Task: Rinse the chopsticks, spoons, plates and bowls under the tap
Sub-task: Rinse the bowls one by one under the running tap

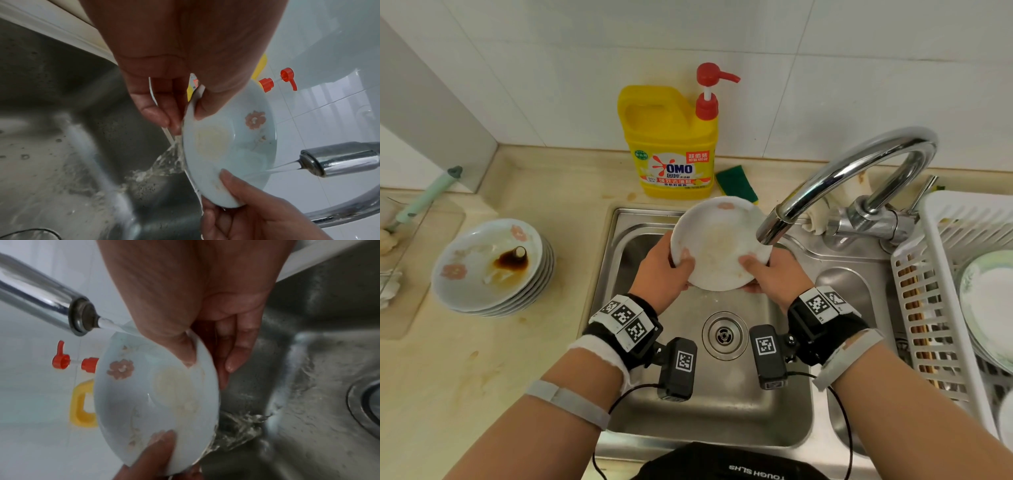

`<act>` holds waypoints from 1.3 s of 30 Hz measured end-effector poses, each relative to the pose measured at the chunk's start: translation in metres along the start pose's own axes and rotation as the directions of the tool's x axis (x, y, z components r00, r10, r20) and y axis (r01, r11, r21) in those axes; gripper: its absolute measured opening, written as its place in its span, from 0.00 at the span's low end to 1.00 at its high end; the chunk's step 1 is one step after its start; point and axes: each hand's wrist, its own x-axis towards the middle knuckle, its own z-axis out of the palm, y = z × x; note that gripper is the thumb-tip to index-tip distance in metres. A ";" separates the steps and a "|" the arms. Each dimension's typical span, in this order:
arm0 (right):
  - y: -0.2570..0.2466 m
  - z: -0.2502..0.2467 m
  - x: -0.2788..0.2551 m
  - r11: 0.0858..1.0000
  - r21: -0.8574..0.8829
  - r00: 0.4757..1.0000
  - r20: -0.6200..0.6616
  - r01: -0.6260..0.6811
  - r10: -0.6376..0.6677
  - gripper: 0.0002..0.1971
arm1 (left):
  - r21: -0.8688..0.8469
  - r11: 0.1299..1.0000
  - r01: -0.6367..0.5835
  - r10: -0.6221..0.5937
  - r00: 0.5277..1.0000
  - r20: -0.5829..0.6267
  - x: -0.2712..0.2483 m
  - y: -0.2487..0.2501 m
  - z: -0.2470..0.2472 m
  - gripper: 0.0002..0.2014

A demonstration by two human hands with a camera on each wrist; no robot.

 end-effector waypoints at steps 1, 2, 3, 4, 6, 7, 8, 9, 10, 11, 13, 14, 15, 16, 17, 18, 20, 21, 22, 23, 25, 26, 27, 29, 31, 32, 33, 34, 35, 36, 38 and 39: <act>0.000 0.002 -0.002 0.999 0.046 1.000 0.004 -0.013 0.013 0.06 | -0.021 0.999 0.032 -0.031 0.999 0.006 0.000 -0.001 0.002 0.15; 0.000 0.005 -0.003 0.994 0.101 0.999 0.004 -0.035 0.035 0.06 | -0.064 0.995 0.081 -0.079 0.997 0.025 -0.001 -0.001 0.005 0.13; 0.000 0.008 -0.004 0.985 0.163 0.998 0.005 -0.063 0.063 0.05 | -0.132 0.981 0.142 -0.135 0.989 0.058 -0.002 -0.002 0.009 0.13; 0.000 0.012 -0.006 0.970 0.226 0.995 0.015 -0.095 0.094 0.05 | -0.218 0.954 0.207 -0.189 0.977 0.100 -0.003 -0.002 0.013 0.14; 0.000 0.017 -0.010 0.934 0.323 0.988 0.066 -0.151 0.137 0.05 | -0.368 0.883 0.290 -0.243 0.955 0.171 -0.008 -0.002 0.021 0.15; 0.001 0.019 -0.011 0.925 0.341 0.985 0.098 -0.170 0.145 0.06 | -0.404 0.865 0.298 -0.243 0.953 0.183 -0.009 -0.002 0.023 0.15; 0.002 0.019 -0.013 0.927 0.328 0.982 0.118 -0.179 0.148 0.07 | -0.423 0.856 0.296 -0.238 0.953 0.186 -0.010 -0.001 0.024 0.15; 0.003 0.018 -0.013 0.940 0.289 0.981 0.122 -0.183 0.153 0.07 | -0.430 0.854 0.292 -0.233 0.955 0.186 -0.011 -0.001 0.024 0.15; 0.004 0.016 -0.013 0.954 0.237 0.981 0.112 -0.182 0.159 0.07 | -0.430 0.855 0.289 -0.229 0.955 0.187 -0.011 0.000 0.023 0.15; 0.004 0.014 -0.012 0.967 0.186 0.983 0.089 -0.176 0.162 0.08 | -0.425 0.858 0.288 -0.226 0.955 0.191 -0.011 0.001 0.022 0.15; 0.004 0.010 -0.008 0.978 0.121 0.986 0.035 -0.168 0.165 0.10 | -0.396 0.873 0.285 -0.223 0.955 0.196 -0.010 0.003 0.018 0.14; 0.004 0.007 -0.007 0.980 0.105 0.985 0.014 -0.170 0.169 0.11 | -0.369 0.887 0.279 -0.220 0.956 0.194 -0.010 0.004 0.016 0.14; 0.003 0.005 -0.006 0.981 0.090 0.985 0.001 -0.173 0.174 0.12 | -0.338 0.902 0.269 -0.214 0.958 0.192 -0.009 0.005 0.015 0.13; 0.002 0.003 -0.005 0.982 0.075 0.985 -0.007 -0.174 0.175 0.13 | -0.313 0.913 0.261 -0.210 0.960 0.186 -0.008 0.005 0.013 0.13; 0.000 0.001 -0.004 0.983 0.058 0.985 -0.013 -0.172 0.173 0.15 | -0.291 0.923 0.252 -0.207 0.962 0.176 -0.007 0.006 0.011 0.13; -0.003 -0.001 -0.004 0.985 0.040 0.986 -0.020 -0.167 0.168 0.17 | -0.267 0.933 0.240 -0.201 0.966 0.165 -0.006 0.007 0.010 0.13; -0.009 -0.005 -0.002 0.985 0.006 0.984 -0.040 -0.171 0.171 0.22 | -0.208 0.957 0.204 -0.174 0.973 0.150 -0.006 0.007 0.008 0.13; -0.012 -0.007 -0.001 0.983 -0.013 0.982 -0.047 -0.183 0.182 0.25 | -0.185 0.965 0.187 -0.161 0.976 0.147 -0.006 0.008 0.007 0.12; -0.014 -0.008 -0.001 0.981 -0.033 0.980 -0.050 -0.192 0.190 0.26 | -0.168 0.970 0.175 -0.152 0.978 0.141 -0.006 0.008 0.007 0.12; -0.016 -0.009 -0.001 0.979 -0.055 0.980 -0.052 -0.196 0.193 0.27 | -0.151 0.975 0.166 -0.146 0.980 0.132 -0.006 0.008 0.006 0.12; -0.015 -0.008 0.000 0.980 -0.081 0.983 -0.061 -0.180 0.175 0.27 | -0.111 0.983 0.148 -0.136 0.984 0.112 -0.005 0.008 0.006 0.15; -0.013 -0.007 0.001 0.983 -0.085 0.985 -0.062 -0.164 0.159 0.27 | -0.093 0.986 0.141 -0.131 0.986 0.104 -0.004 0.007 0.005 0.16; -0.010 -0.007 0.001 0.986 -0.092 0.989 -0.058 -0.139 0.134 0.25 | -0.078 0.988 0.137 -0.129 0.987 0.100 -0.004 0.007 0.005 0.17; -0.003 -0.006 0.003 0.989 -0.125 0.996 -0.042 -0.078 0.073 0.18 | -0.056 0.989 0.136 -0.131 0.987 0.092 -0.003 0.007 0.003 0.18; 0.001 -0.005 0.003 0.985 -0.168 0.999 -0.021 -0.031 0.028 0.11 | -0.034 0.990 0.133 -0.130 0.988 0.083 -0.002 0.007 0.002 0.19; 0.003 -0.006 0.003 0.983 -0.181 1.000 -0.012 -0.012 0.010 0.07 | -0.017 0.992 0.124 -0.122 0.989 0.080 -0.002 0.007 0.002 0.18; 0.003 -0.006 0.002 0.985 -0.174 1.000 -0.007 0.004 -0.006 0.03 | 0.004 0.994 0.111 -0.111 0.991 0.079 -0.002 0.006 0.002 0.18; 0.003 -0.006 0.001 0.985 -0.170 1.000 -0.004 0.012 -0.013 0.04 | 0.022 0.995 0.098 -0.100 0.992 0.080 -0.002 0.007 0.002 0.18; 0.003 -0.006 0.001 0.987 -0.161 1.000 -0.006 0.017 -0.019 0.06 | 0.034 0.995 0.091 -0.094 0.993 0.078 -0.002 0.007 0.002 0.18; 0.002 -0.006 0.001 0.988 -0.154 1.000 -0.018 0.019 -0.022 0.07 | 0.038 0.995 0.090 -0.092 0.993 0.074 -0.002 0.007 0.002 0.18; -0.002 -0.006 0.002 0.989 -0.146 0.998 -0.054 0.012 -0.020 0.03 | 0.057 0.995 0.087 -0.091 0.994 0.058 -0.001 0.007 0.003 0.18; -0.005 -0.006 0.001 0.991 -0.135 0.997 -0.074 0.002 -0.012 0.02 | 0.072 0.994 0.084 -0.088 0.995 0.054 -0.001 0.007 0.003 0.17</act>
